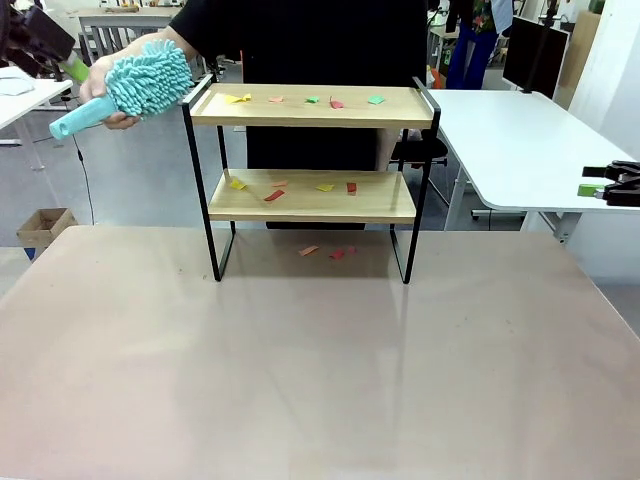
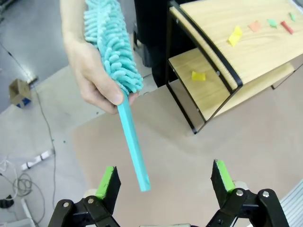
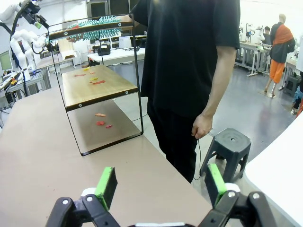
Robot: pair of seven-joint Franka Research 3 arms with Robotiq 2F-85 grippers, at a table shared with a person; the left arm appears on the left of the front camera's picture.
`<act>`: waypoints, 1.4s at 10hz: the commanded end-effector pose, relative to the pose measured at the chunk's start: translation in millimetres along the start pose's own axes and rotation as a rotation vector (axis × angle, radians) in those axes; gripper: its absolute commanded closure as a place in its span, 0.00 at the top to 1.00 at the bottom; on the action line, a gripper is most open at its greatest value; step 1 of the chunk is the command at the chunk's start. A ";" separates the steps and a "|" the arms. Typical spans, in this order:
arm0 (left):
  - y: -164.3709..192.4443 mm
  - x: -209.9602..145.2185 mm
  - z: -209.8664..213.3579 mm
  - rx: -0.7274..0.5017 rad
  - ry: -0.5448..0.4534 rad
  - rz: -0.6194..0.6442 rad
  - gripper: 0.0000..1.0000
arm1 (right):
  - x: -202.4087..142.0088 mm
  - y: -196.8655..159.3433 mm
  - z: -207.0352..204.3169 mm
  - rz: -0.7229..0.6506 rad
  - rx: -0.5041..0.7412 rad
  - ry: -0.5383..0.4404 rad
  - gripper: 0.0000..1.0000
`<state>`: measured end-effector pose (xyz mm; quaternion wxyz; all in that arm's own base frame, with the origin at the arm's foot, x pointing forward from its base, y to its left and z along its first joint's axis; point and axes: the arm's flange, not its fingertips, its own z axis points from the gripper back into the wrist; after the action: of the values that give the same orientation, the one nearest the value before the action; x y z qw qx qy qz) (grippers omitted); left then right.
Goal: Clean the shelf.
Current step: Pick up the Duster handed by the human.
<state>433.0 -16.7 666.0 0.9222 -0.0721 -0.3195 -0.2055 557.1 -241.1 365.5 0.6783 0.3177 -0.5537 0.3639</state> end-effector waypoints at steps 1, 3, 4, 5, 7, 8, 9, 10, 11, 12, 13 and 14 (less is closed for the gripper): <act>9.8 -5.5 -20.9 0.021 0.031 -0.017 1.00 | 2.3 0.1 -1.5 0.003 0.001 -0.002 1.00; 17.7 -8.2 -39.1 0.025 0.038 -0.001 1.00 | 2.3 0.1 -1.5 0.003 0.001 -0.002 1.00; 21.5 -9.0 -48.0 0.021 0.048 0.014 1.00 | 2.3 0.1 -1.5 0.003 0.001 -0.002 1.00; 24.6 -10.9 -53.3 0.031 0.051 0.026 1.00 | 2.3 0.1 -1.5 0.003 0.001 -0.002 1.00; 29.5 -9.3 -58.9 0.024 0.059 0.036 1.00 | 2.3 0.1 -1.5 0.003 0.001 -0.002 1.00; 29.7 -9.4 -60.6 0.022 0.060 0.036 1.00 | 2.3 0.1 -1.5 0.003 0.001 -0.002 1.00; 29.8 -9.6 -63.2 0.024 0.059 0.040 1.00 | 2.3 0.1 -1.5 0.003 0.001 -0.002 1.00; 29.4 -9.3 -65.0 0.026 0.071 0.012 0.42 | 2.3 0.1 -1.5 0.003 0.001 -0.002 1.00; 28.7 -9.0 -65.7 0.039 0.072 0.013 0.42 | 2.3 0.1 -1.5 0.003 0.001 -0.002 1.00; 28.3 -9.2 -65.6 0.039 0.074 0.014 0.00 | 2.3 0.1 -1.5 0.003 0.001 -0.002 1.00; 27.6 -8.7 -65.4 0.031 0.072 0.007 0.40 | 2.3 0.1 -1.5 0.003 0.001 -0.002 1.00; 27.5 -8.5 -65.9 0.033 0.077 0.007 0.00 | 2.3 0.1 -1.5 0.003 0.001 -0.002 1.00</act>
<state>473.6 -7.4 610.0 0.9364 -0.0631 -0.2858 -0.1935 557.2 -241.0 365.5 0.6782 0.3179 -0.5536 0.3639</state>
